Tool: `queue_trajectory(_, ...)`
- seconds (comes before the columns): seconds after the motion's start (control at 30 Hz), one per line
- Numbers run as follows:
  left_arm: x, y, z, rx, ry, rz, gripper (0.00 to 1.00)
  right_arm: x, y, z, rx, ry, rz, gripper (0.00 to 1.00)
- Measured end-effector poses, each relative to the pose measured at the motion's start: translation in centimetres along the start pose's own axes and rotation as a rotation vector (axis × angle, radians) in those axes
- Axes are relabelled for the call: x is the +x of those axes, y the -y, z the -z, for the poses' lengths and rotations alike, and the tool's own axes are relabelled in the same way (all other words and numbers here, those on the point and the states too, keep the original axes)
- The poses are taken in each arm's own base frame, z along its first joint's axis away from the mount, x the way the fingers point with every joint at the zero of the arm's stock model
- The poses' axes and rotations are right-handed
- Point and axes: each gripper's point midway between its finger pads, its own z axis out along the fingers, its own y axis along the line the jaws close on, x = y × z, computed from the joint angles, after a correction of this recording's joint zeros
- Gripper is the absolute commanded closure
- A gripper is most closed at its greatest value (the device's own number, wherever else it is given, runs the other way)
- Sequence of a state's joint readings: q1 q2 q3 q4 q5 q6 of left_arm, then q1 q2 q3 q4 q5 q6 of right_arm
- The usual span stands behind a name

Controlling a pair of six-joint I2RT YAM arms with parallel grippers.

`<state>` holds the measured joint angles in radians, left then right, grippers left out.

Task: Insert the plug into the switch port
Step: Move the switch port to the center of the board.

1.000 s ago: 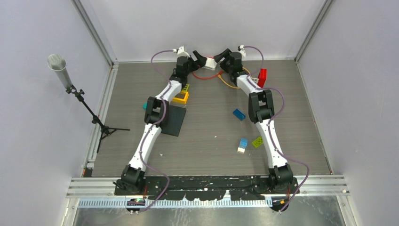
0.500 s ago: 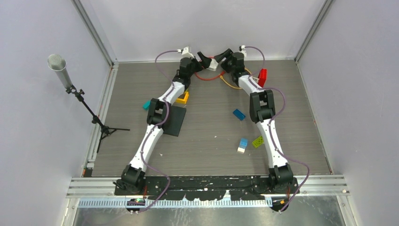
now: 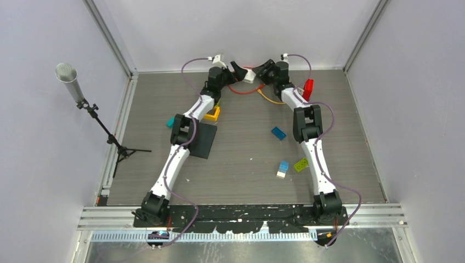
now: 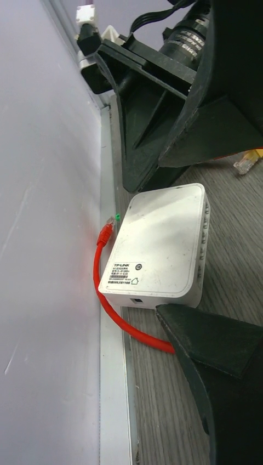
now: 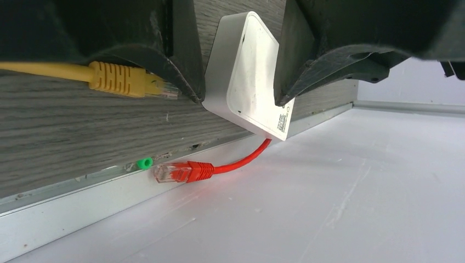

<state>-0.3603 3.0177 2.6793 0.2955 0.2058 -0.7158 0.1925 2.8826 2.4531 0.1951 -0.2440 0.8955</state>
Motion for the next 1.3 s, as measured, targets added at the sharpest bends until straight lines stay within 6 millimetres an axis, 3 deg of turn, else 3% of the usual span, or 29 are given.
queue_trajectory(0.33,1.3,0.5,2.1,0.054,-0.129,-0.004,0.17,1.1,0.1,1.2,-0.002,-0.058,0.055,0.49)
queue_trajectory(0.6,3.3,1.7,6.7,0.064,-0.257,0.015,0.18,4.7,-0.4,5.8,0.097,-0.16,0.134,0.51)
queue_trajectory(0.97,6.8,4.0,14.7,0.001,-0.378,-0.025,0.21,11.9,-1.8,15.1,0.238,-0.269,0.243,0.52)
queue_trajectory(1.3,12.5,9.2,25.0,-0.058,-0.477,-0.097,0.21,18.3,-2.1,27.1,0.353,-0.358,0.298,0.55)
